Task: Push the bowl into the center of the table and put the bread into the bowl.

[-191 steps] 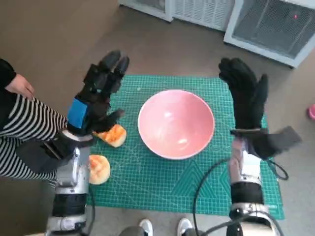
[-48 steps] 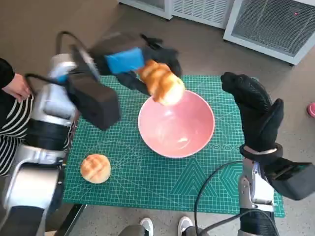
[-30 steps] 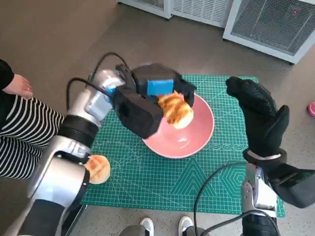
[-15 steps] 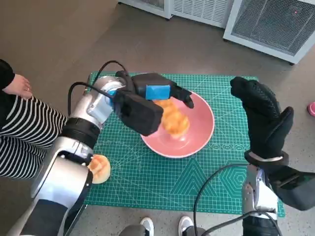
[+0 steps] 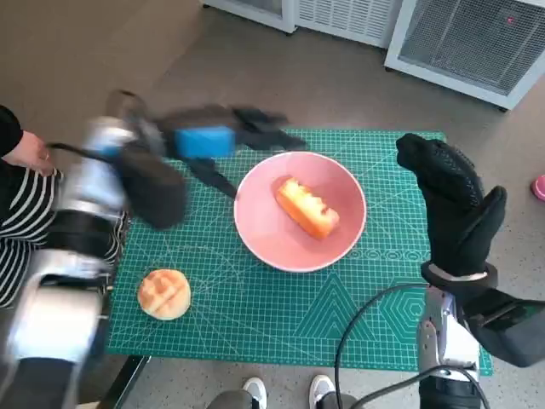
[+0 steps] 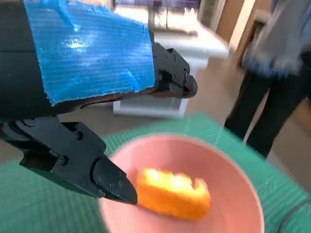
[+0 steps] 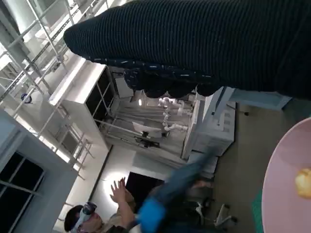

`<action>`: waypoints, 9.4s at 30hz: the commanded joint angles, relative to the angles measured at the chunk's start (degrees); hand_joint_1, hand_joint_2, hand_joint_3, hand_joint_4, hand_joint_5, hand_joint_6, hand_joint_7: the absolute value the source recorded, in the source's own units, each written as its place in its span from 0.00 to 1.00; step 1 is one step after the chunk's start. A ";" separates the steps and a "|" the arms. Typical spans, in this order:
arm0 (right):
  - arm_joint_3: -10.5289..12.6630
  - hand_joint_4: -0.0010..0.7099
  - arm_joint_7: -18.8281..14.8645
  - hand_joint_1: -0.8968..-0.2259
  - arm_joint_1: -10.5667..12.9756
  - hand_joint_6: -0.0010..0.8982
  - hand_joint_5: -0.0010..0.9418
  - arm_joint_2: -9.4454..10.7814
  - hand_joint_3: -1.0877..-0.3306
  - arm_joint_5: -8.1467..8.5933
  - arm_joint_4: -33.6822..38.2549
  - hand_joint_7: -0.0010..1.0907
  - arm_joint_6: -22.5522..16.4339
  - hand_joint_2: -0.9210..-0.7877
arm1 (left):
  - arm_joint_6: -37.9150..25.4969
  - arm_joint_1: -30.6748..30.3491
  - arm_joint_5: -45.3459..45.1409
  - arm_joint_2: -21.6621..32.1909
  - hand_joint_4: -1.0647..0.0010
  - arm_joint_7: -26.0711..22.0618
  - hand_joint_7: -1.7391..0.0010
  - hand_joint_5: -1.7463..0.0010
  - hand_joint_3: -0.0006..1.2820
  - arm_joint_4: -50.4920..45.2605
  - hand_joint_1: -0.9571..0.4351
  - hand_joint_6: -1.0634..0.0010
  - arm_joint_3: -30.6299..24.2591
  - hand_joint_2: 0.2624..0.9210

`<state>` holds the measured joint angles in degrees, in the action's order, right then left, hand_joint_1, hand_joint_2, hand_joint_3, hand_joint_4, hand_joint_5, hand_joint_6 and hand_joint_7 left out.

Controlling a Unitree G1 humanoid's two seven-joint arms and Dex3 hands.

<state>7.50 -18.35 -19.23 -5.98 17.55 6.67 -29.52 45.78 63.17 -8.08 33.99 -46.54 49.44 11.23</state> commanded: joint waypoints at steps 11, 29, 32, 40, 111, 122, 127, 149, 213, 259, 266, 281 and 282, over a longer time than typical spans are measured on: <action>-0.81 0.23 -0.51 0.28 0.64 0.10 0.00 0.50 0.51 0.29 0.95 0.40 1.02 0.00 | -5.67 -16.76 17.01 15.70 0.86 -11.25 0.93 0.98 0.00 -19.28 0.43 0.68 -11.19 0.78; -0.81 0.22 -2.96 0.32 -0.98 0.09 0.00 0.53 0.50 2.06 3.04 0.41 1.69 0.00 | -10.96 -41.53 17.19 25.40 0.82 -11.94 0.92 0.99 0.01 -34.15 0.41 0.70 -18.33 0.82; -0.88 0.22 -3.36 0.33 -1.33 0.09 0.00 0.57 0.49 2.25 3.35 0.41 1.86 0.00 | -11.85 -44.26 16.35 25.64 0.82 -11.27 0.92 0.99 0.01 -35.92 0.42 0.71 -18.92 0.82; -1.04 0.21 -4.33 0.34 -1.75 0.08 0.00 0.61 0.48 2.69 3.92 0.42 2.06 0.00 | -13.74 -48.69 14.39 24.72 0.81 -9.87 0.94 0.99 0.00 -38.88 0.44 0.70 -18.94 0.80; 1.40 0.23 -3.99 0.32 0.27 0.05 0.01 0.15 0.50 2.33 2.08 0.47 3.25 0.00 | -10.44 -35.89 8.58 15.73 0.32 -2.05 0.43 0.31 0.02 -31.67 0.69 0.31 -8.13 0.98; 1.68 0.23 -4.08 0.32 -0.60 0.05 0.01 -0.16 0.51 2.24 3.55 0.47 2.52 0.00 | -12.55 -25.27 13.83 11.48 0.31 -1.56 0.41 0.34 0.02 -33.90 0.69 0.31 -10.29 0.98; 1.69 0.23 -4.15 0.32 -0.86 0.05 0.01 -0.21 0.50 2.13 4.18 0.46 2.10 0.00 | -11.25 -17.62 13.55 5.86 0.30 0.32 0.43 0.33 0.02 -32.33 0.69 0.30 -9.08 0.97; 1.71 0.23 -3.67 0.31 1.02 0.05 0.00 -0.51 0.50 1.68 2.98 0.46 1.34 0.00 | -6.95 5.28 -6.84 -15.78 0.36 14.32 0.32 0.36 0.04 -5.55 0.69 0.37 4.27 1.00; 2.42 0.22 3.97 0.33 -6.31 0.05 0.00 -4.37 0.49 -1.30 -6.00 0.45 10.55 0.00 | -22.18 -15.66 28.76 -27.85 0.97 8.79 0.98 0.99 0.28 -16.23 0.24 0.83 -20.14 1.00; 2.03 0.22 4.27 0.33 -9.78 0.06 0.00 -4.71 0.56 -3.50 -3.22 0.45 12.09 0.00 | -22.15 -23.31 26.21 -28.82 0.93 15.45 0.75 0.98 0.33 -26.21 0.21 1.00 -17.88 1.00; 2.10 0.21 4.60 0.31 -9.15 0.06 0.00 -4.67 0.55 -3.58 -3.44 0.44 12.24 0.00 | -21.90 -24.10 25.75 -29.82 0.92 16.74 0.74 0.98 0.32 -27.45 0.21 1.00 -17.32 1.00; 1.49 0.19 4.96 0.32 -7.25 0.06 0.00 -4.44 0.54 -4.14 -4.86 0.44 12.50 0.00 | -21.29 -25.28 25.99 -30.34 0.92 17.55 0.73 0.97 0.30 -28.38 0.21 1.00 -16.85 0.99; 1.46 0.19 4.99 0.32 -7.22 0.06 0.00 -4.45 0.54 -4.27 -4.90 0.44 12.49 0.00 | -21.17 -25.29 26.02 -30.32 0.92 17.54 0.73 0.97 0.30 -28.26 0.21 1.00 -16.89 0.99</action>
<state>9.05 -13.89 -27.93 -10.48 13.96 2.06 -17.71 23.56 38.59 18.25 3.91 -29.27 21.79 -5.68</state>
